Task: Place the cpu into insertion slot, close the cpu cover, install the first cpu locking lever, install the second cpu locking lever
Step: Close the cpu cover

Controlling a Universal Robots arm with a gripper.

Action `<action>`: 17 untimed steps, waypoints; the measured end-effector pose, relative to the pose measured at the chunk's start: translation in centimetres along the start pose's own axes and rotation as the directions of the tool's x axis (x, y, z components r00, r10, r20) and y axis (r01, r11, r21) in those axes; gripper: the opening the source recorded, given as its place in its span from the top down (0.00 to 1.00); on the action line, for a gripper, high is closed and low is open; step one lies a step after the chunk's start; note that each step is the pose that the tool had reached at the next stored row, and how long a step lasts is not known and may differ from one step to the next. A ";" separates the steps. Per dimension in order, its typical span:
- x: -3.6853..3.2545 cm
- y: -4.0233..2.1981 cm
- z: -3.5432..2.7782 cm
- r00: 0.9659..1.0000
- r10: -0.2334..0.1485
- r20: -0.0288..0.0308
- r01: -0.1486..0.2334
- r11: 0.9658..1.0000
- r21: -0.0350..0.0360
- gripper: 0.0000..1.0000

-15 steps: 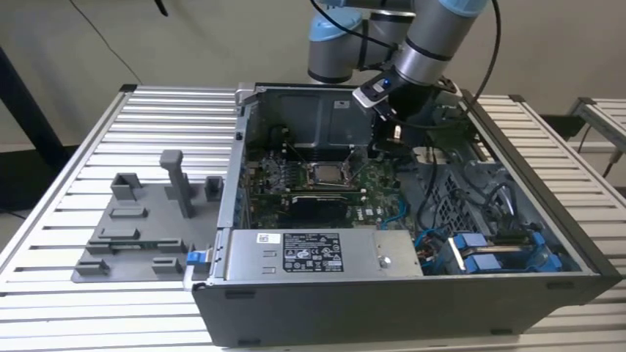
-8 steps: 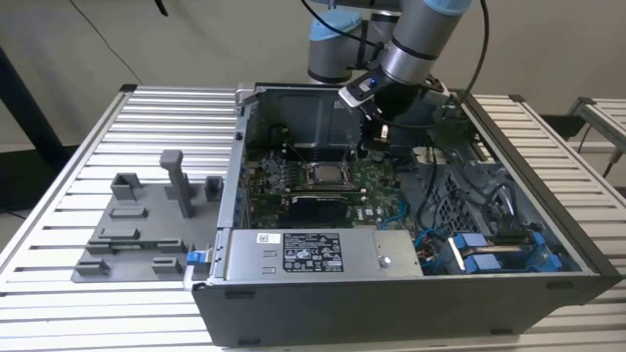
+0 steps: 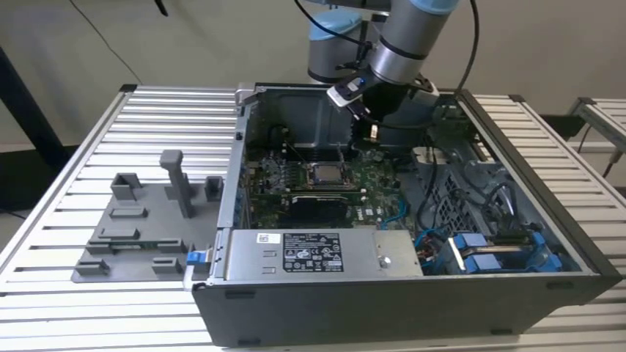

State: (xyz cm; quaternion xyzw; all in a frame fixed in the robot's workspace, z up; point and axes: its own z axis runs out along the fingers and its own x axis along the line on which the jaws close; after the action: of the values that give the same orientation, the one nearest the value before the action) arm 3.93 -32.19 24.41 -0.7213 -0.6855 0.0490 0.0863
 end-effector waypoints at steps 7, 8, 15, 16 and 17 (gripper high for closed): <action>-0.05 -0.86 0.16 1.000 0.003 0.000 -0.003 1.000 0.004 0.89; -0.06 -0.98 0.18 1.000 0.003 0.000 -0.003 1.000 0.004 0.89; -0.15 -2.55 0.45 1.000 0.003 0.000 -0.003 1.000 0.002 0.89; -0.16 -2.76 0.42 1.000 0.003 0.000 -0.003 1.000 0.001 0.89; -0.16 -2.93 0.38 1.000 0.003 0.000 -0.003 1.000 0.000 0.89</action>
State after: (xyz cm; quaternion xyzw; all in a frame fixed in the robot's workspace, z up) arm 0.98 -32.19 24.59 -0.7223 -0.6844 0.0491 0.0865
